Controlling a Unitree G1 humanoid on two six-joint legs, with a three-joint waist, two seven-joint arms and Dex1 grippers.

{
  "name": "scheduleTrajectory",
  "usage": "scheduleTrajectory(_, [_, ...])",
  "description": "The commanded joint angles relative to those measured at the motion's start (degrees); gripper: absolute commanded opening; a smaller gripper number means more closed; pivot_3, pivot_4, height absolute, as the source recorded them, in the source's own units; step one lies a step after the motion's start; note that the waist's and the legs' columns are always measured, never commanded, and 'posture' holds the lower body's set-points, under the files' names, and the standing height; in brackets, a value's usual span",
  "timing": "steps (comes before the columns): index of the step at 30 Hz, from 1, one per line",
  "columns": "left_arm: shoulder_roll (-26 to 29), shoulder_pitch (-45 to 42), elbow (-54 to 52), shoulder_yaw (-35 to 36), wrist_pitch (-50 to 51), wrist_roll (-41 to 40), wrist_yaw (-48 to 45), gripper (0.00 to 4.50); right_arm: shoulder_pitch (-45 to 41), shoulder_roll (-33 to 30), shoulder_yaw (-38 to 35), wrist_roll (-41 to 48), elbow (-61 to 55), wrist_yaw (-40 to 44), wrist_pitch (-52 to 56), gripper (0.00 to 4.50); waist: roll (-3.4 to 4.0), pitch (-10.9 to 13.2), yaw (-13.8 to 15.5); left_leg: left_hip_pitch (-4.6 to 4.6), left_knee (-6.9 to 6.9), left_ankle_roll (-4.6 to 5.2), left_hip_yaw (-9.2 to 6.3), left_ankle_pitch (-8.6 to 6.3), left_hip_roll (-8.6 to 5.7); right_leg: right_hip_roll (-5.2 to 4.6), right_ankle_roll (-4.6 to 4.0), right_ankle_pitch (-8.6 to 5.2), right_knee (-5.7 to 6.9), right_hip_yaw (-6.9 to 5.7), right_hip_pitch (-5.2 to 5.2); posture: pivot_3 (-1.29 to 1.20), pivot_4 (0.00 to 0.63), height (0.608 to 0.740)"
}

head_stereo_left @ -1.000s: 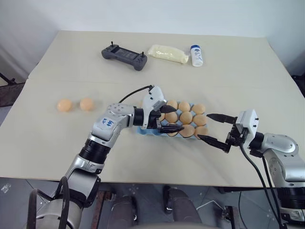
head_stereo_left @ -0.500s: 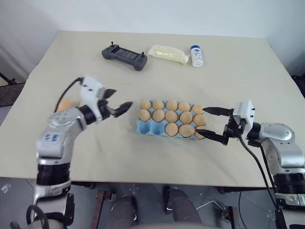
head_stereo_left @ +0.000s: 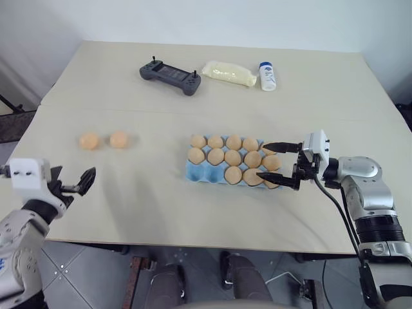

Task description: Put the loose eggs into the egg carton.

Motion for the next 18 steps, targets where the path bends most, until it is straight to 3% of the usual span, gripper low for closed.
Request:
scheduleTrajectory(1, [-0.95,3.76,-5.77,3.69,1.41,-2.64,0.7,4.47,-1.17,0.26,-0.21,0.26,0.32,0.97,-0.92,4.5,0.0,0.0,-0.07,0.0,0.0,0.0,0.01,-0.01,0.0,-0.01,0.0,0.0,-0.01,0.0,0.0,0.0,0.15,0.74])
scheduleTrajectory(5, [-0.95,5.24,-6.89,4.79,1.5,-3.83,1.76,4.47,-1.76,0.91,0.26,-0.03,0.95,1.57,-1.13,4.5,0.0,0.0,-0.05,0.03,0.0,-0.08,-0.01,-0.04,0.06,0.05,-0.07,-0.04,-0.01,-0.03,-0.01,0.0,0.15,0.74])
scheduleTrajectory(9, [1.11,0.28,-5.56,1.67,0.84,-3.45,3.28,4.47,-2.22,1.44,0.59,-0.09,1.04,1.61,-1.07,4.5,0.0,0.0,0.03,0.03,0.0,-0.1,-0.05,-0.03,0.0,0.11,-0.14,-0.04,0.0,-0.06,0.0,0.0,0.15,0.74])
scheduleTrajectory(18, [5.1,-20.41,9.72,-12.42,0.02,-0.58,4.45,4.47,-0.81,1.11,0.16,0.14,-0.6,1.22,-0.9,4.5,0.0,0.0,0.05,0.0,0.0,0.12,0.02,0.09,-0.23,0.17,0.09,0.09,0.02,-0.06,0.0,0.0,0.15,0.74])
